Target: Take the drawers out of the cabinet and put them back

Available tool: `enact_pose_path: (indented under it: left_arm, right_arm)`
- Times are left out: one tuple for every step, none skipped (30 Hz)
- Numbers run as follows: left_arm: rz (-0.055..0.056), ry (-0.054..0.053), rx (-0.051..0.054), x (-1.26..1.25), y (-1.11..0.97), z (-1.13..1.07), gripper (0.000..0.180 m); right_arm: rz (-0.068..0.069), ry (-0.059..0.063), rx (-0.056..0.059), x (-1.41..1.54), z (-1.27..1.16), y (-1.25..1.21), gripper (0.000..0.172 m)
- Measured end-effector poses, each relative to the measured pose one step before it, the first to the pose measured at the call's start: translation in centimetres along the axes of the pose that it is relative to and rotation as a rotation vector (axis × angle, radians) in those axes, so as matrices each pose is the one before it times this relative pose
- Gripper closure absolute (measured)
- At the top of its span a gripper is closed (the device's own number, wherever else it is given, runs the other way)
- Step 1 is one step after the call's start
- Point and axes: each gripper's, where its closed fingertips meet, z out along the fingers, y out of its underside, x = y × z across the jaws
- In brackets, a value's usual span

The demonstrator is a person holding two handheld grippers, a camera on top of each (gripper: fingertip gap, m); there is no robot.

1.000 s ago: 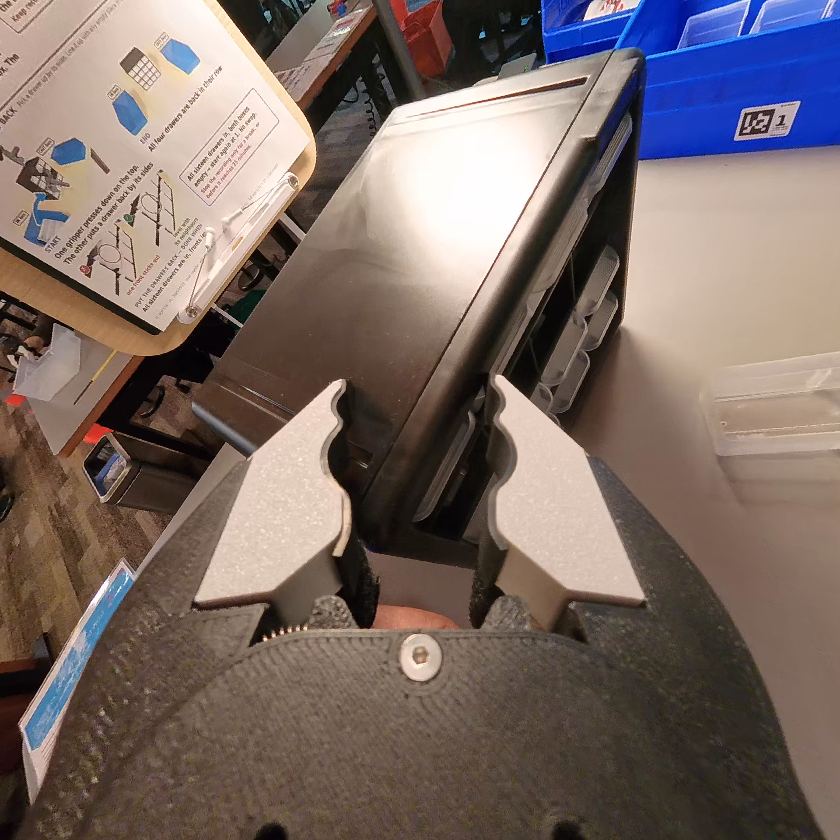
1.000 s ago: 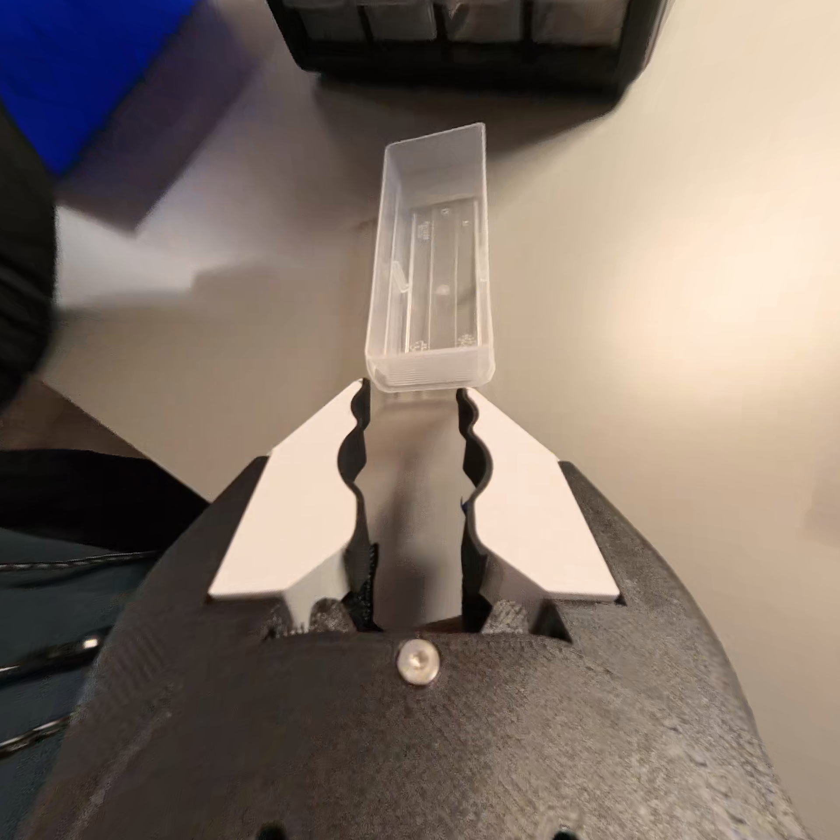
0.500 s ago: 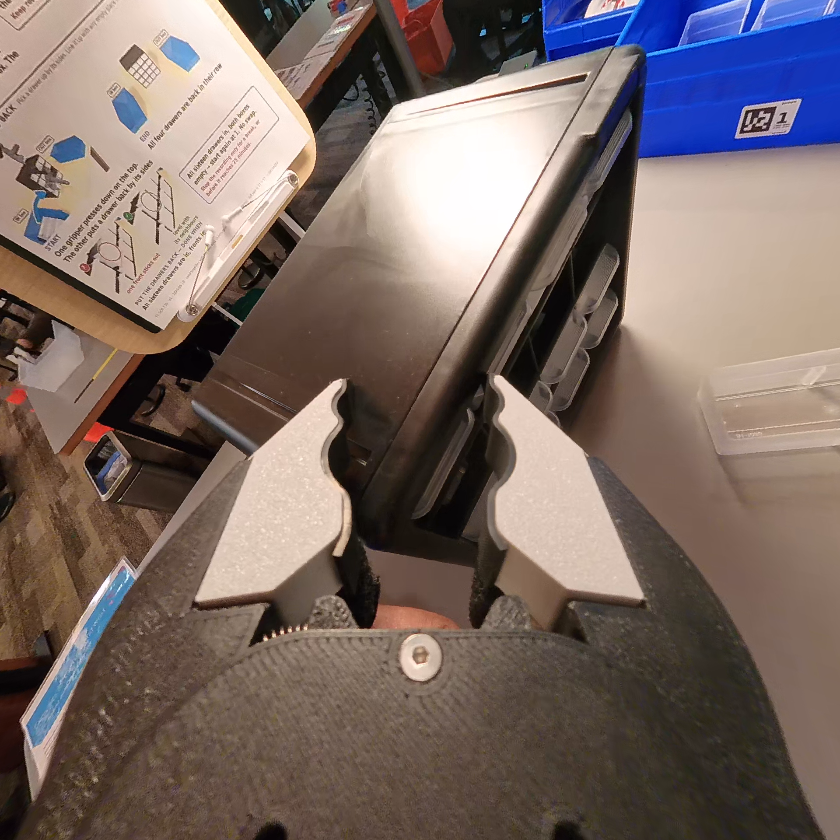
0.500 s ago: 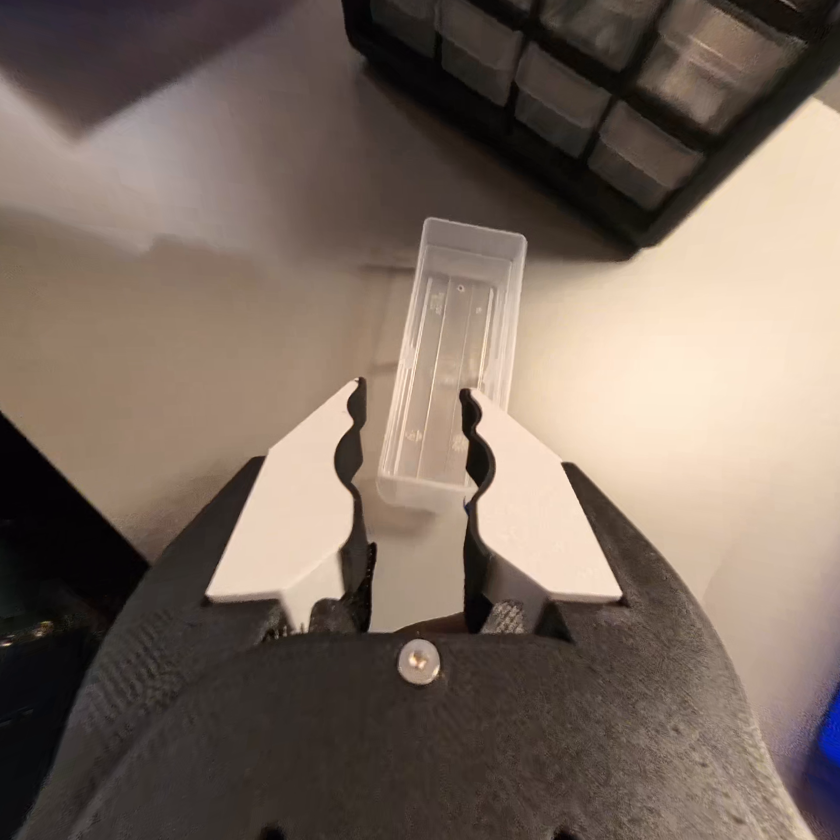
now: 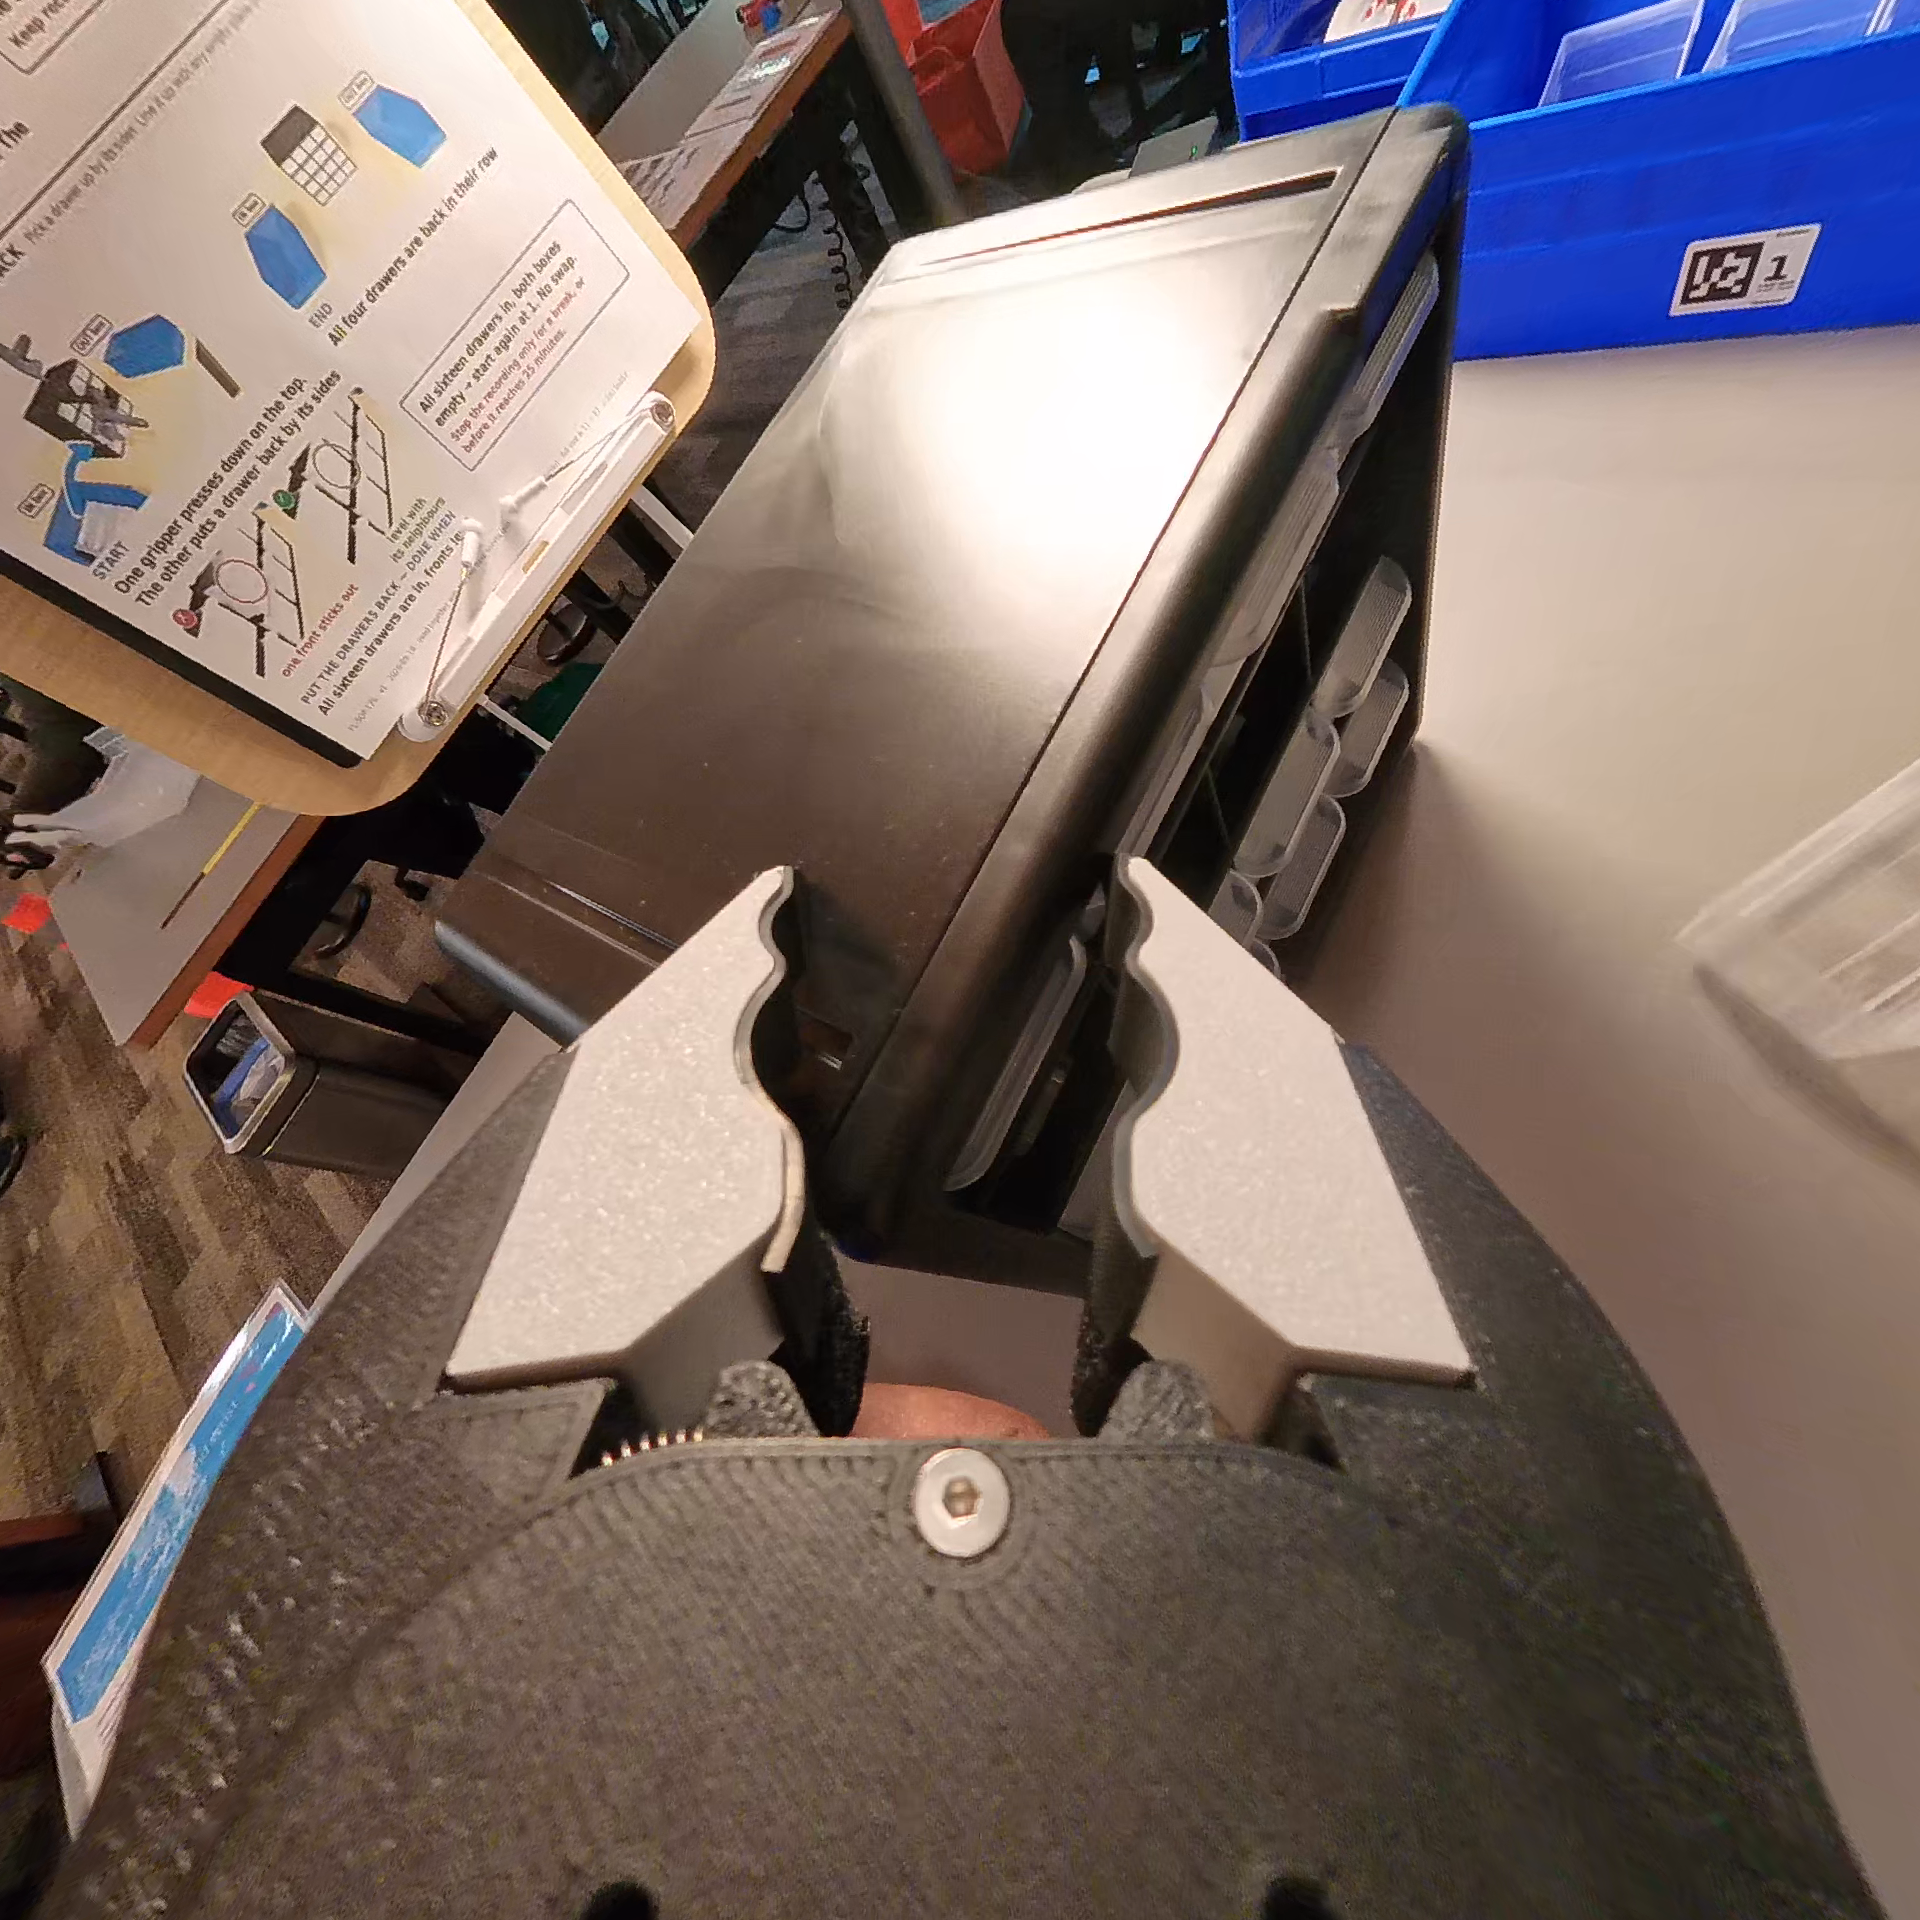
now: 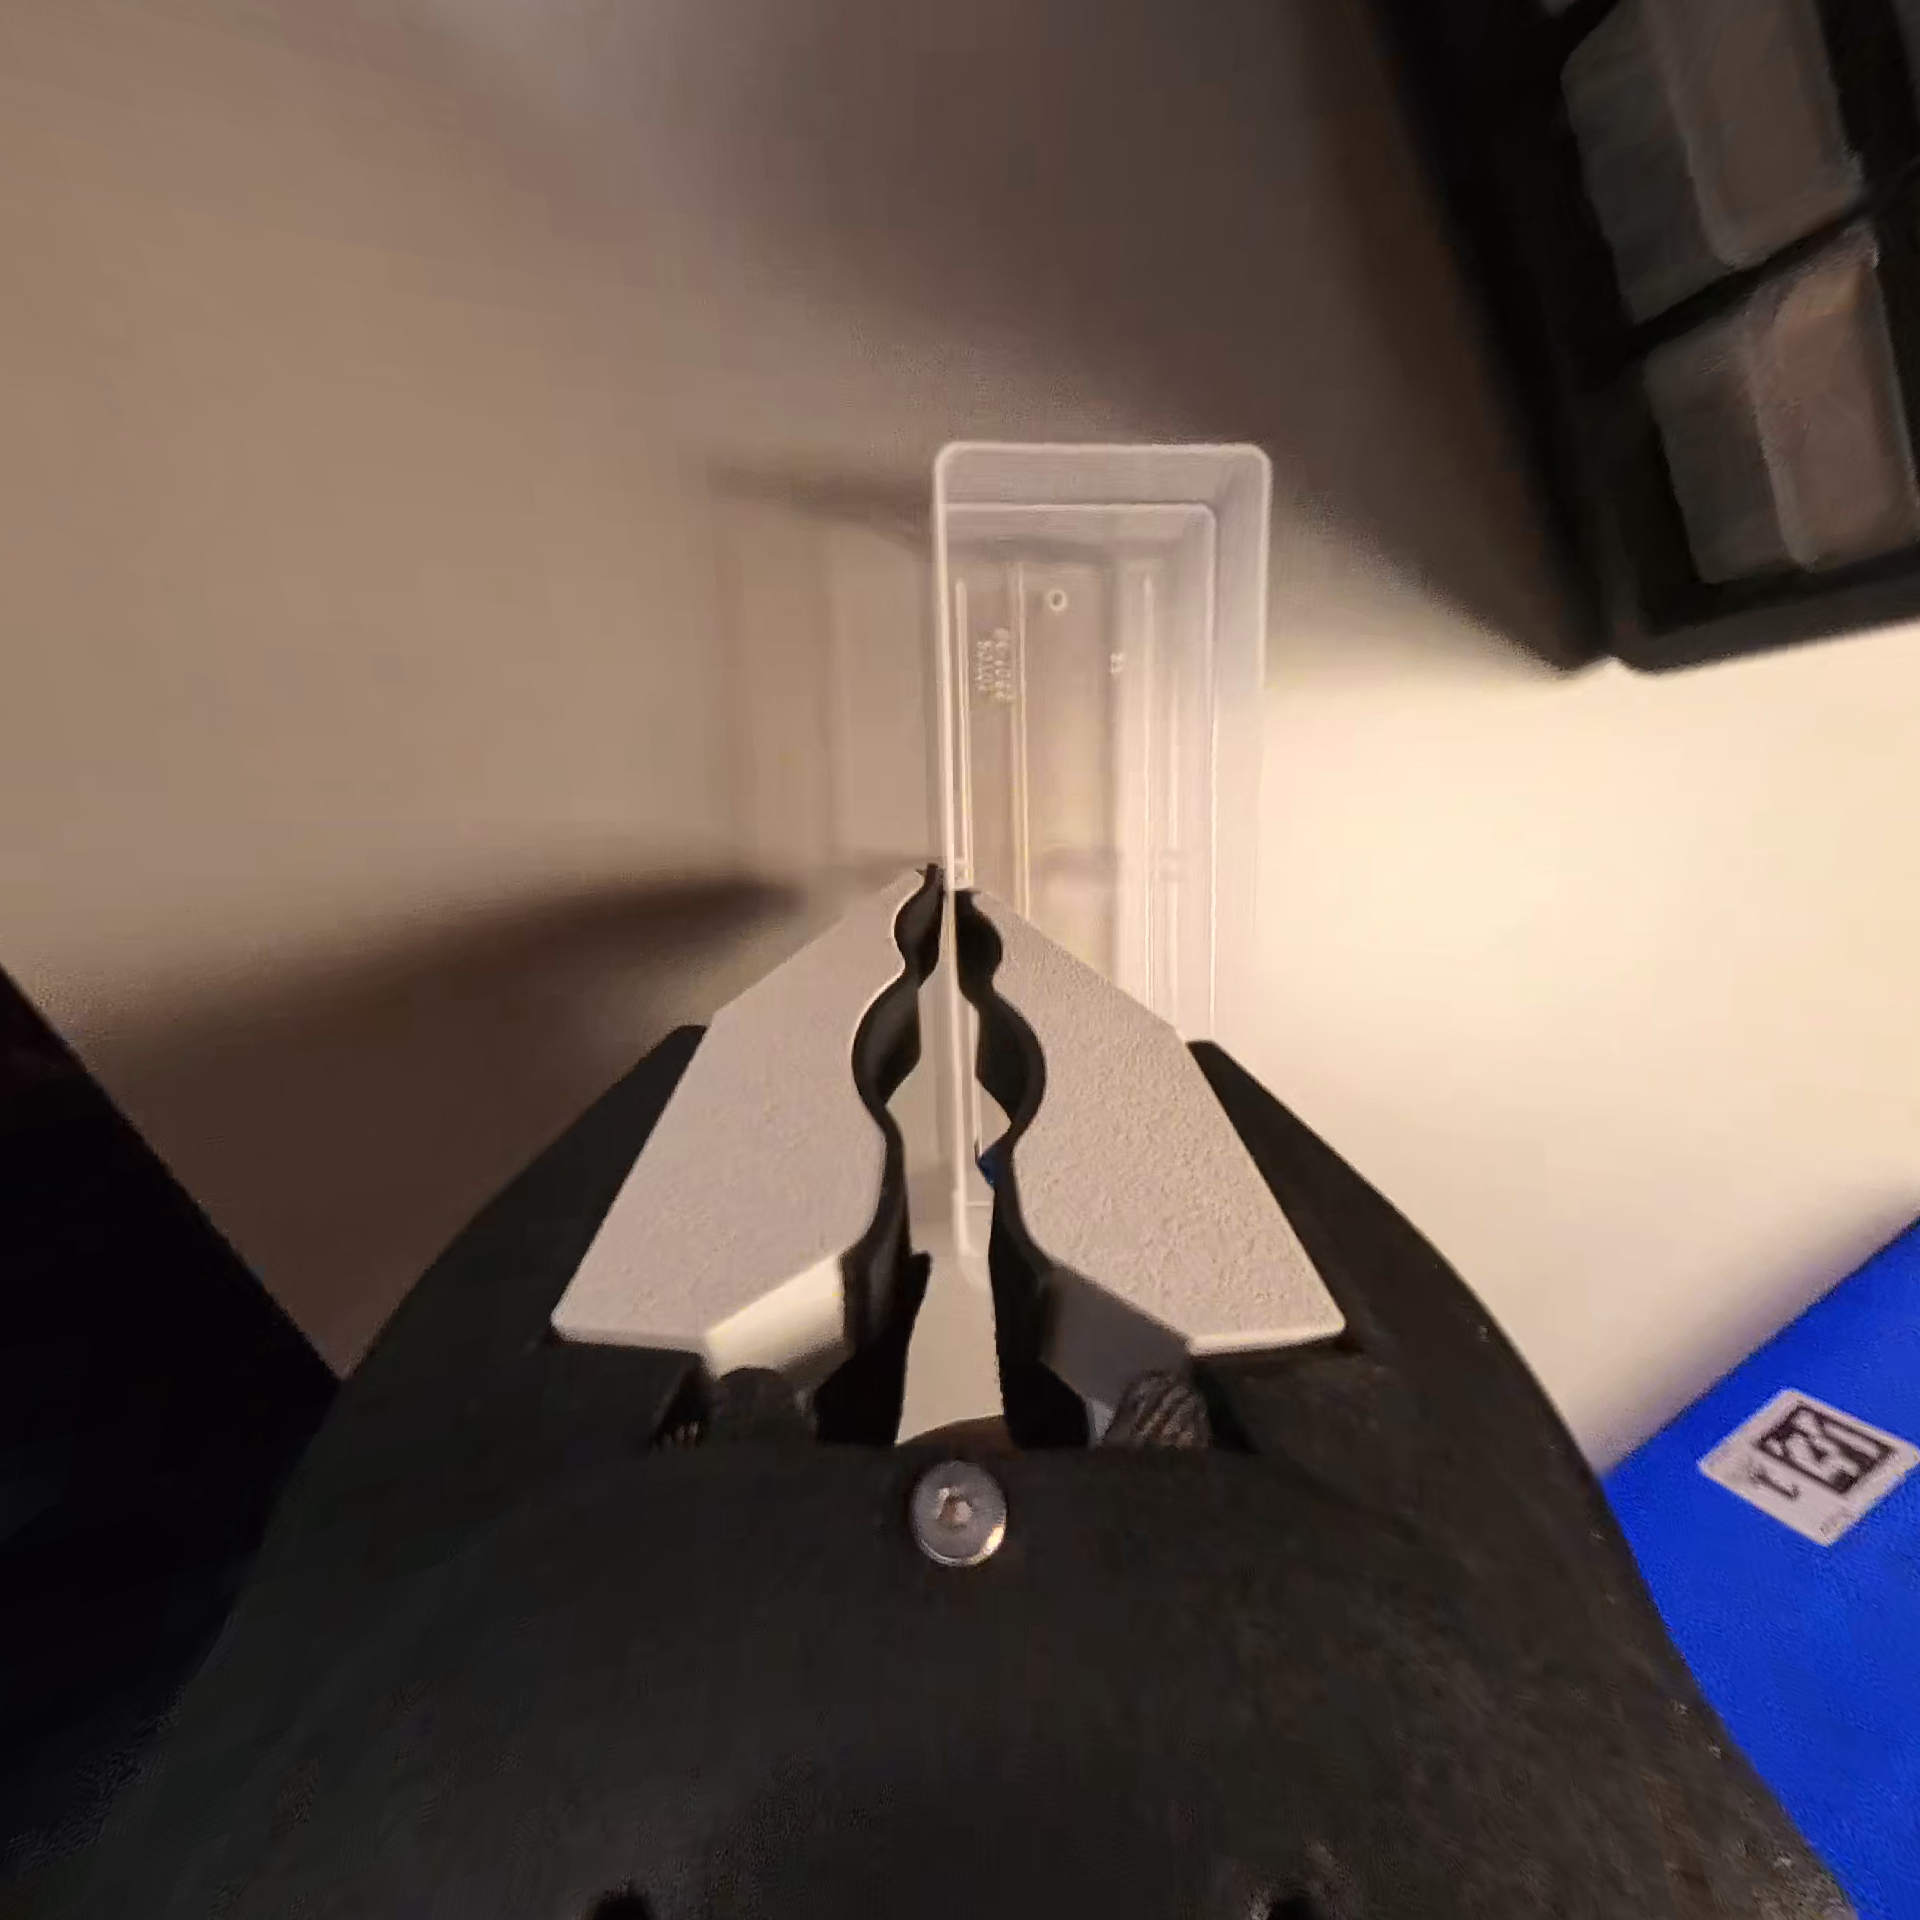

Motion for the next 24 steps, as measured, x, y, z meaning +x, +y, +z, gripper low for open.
enact_pose_path:
  left_arm:
    - [-0.0003, 0.0001, -0.0001, -0.006, 0.006, -0.001, 0.119]
    - [-0.0005, -0.0008, -0.0001, 0.005, 0.005, 0.004, 0.119]
    - [-0.0002, -0.0014, -0.0004, 0.003, 0.004, 0.003, 0.119]
    - [0.0001, -0.0015, -0.0006, 0.0, 0.007, 0.001, 0.119]
    - [0.0002, -0.0013, -0.0007, 0.002, 0.008, 0.0, 0.119]
    - [0.0001, -0.0008, -0.0004, -0.006, -0.003, 0.006, 0.119]
    - [0.0001, -0.0002, -0.0002, 0.006, -0.002, -0.001, 0.119]
    - [-0.0002, 0.0, -0.0001, -0.009, 0.002, 0.008, 0.123]
    - [-0.0003, -0.0004, 0.0, -0.004, 0.001, 0.0, 0.119]
    - [0.0, -0.0011, -0.0002, -0.002, 0.006, 0.003, 0.119]
    - [-0.0002, -0.0018, -0.0007, -0.002, 0.008, 0.0, 0.123]
    - [-0.0003, -0.0024, -0.0014, 0.003, 0.0, 0.014, 0.119]
    - [0.0007, -0.0028, -0.002, 0.002, 0.007, 0.001, 0.119]
    - [0.0018, -0.0031, -0.0026, 0.003, -0.002, 0.014, 0.119]
    - [0.0023, -0.003, -0.003, 0.011, 0.002, 0.002, 0.123]
    - [0.0029, -0.0029, -0.0029, 0.013, -0.012, 0.02, 0.119]
    - [0.0027, -0.0025, -0.0025, 0.012, -0.009, 0.014, 0.119]
    - [0.0018, -0.0021, -0.0022, 0.012, -0.016, 0.011, 0.119]
    - [0.0013, -0.0015, -0.0019, 0.0, -0.002, 0.004, 0.119]
    - [0.0011, -0.0011, -0.0013, 0.008, -0.009, 0.008, 0.119]
    - [0.0004, -0.0006, -0.001, 0.009, 0.007, 0.007, 0.119]
    - [-0.0004, -0.0001, -0.0007, -0.005, -0.002, -0.001, 0.119]
    - [-0.0003, 0.0, -0.0005, 0.008, -0.001, 0.005, 0.119]
    - [0.0002, -0.0003, -0.0006, 0.0, 0.0, 0.004, 0.119]
  right_arm:
    - [-0.0241, -0.0025, -0.0116, 0.013, -0.49, 0.829, 0.169]
    - [-0.034, -0.0028, -0.0029, -0.04, -0.61, 0.808, 0.17]
    - [0.0025, 0.0071, -0.01, 0.267, -0.726, 0.897, 0.17]
    - [-0.0029, 0.0081, 0.001, 0.397, -0.923, 0.797, 0.17]
    - [-0.0027, 0.0094, 0.0154, 0.506, -1.136, 0.617, 0.17]
    - [0.0147, 0.0115, 0.0098, 0.726, -1.311, 0.644, 0.169]
    - [0.0041, 0.0208, 0.0127, 0.951, -1.492, 0.556, 0.169]
    - [-0.0007, 0.0306, 0.0093, 1.237, -1.673, 0.555, 0.169]
    - [0.0014, 0.0372, 0.0042, 1.509, -1.796, 0.573, 0.169]
    - [-0.0009, 0.0398, 0.007, 1.698, -1.833, 0.568, 0.169]
    - [0.0053, 0.0421, -0.001, 1.898, -1.719, 0.762, 0.17]
    - [-0.0003, 0.0421, -0.0158, 2.002, -1.482, 1.1, 0.17]
    - [-0.009, 0.0345, -0.029, 1.916, -1.141, 1.475, 0.17]
    - [-0.0161, 0.0185, -0.0333, 1.621, -0.738, 1.743, 0.169]
    - [-0.0235, 0.0111, -0.0413, 1.392, -0.303, 2.029, 0.169]
    - [-0.0235, -0.0036, -0.0541, 1.011, 0.163, 2.316, 0.169]
    - [-0.0233, -0.0217, -0.0526, 0.537, 0.589, 2.295, 0.169]
    - [-0.0279, -0.0376, -0.0431, 0.065, 0.908, 2.036, 0.169]
    - [-0.0356, -0.0494, -0.0359, -0.335, 1.102, 1.727, 0.169]
    - [-0.0304, -0.0505, -0.0317, -0.459, 1.192, 1.36, 0.169]
    - [-0.0238, -0.0503, -0.0344, -0.473, 1.192, 1.075, 0.169]
    - [-0.0254, -0.0469, -0.0272, -0.445, 1.079, 0.662, 0.169]
    - [-0.0236, -0.0386, -0.0207, -0.26, 0.957, 0.348, 0.169]
    - [-0.0241, -0.0274, -0.0186, -0.007, 0.829, 0.161, 0.169]
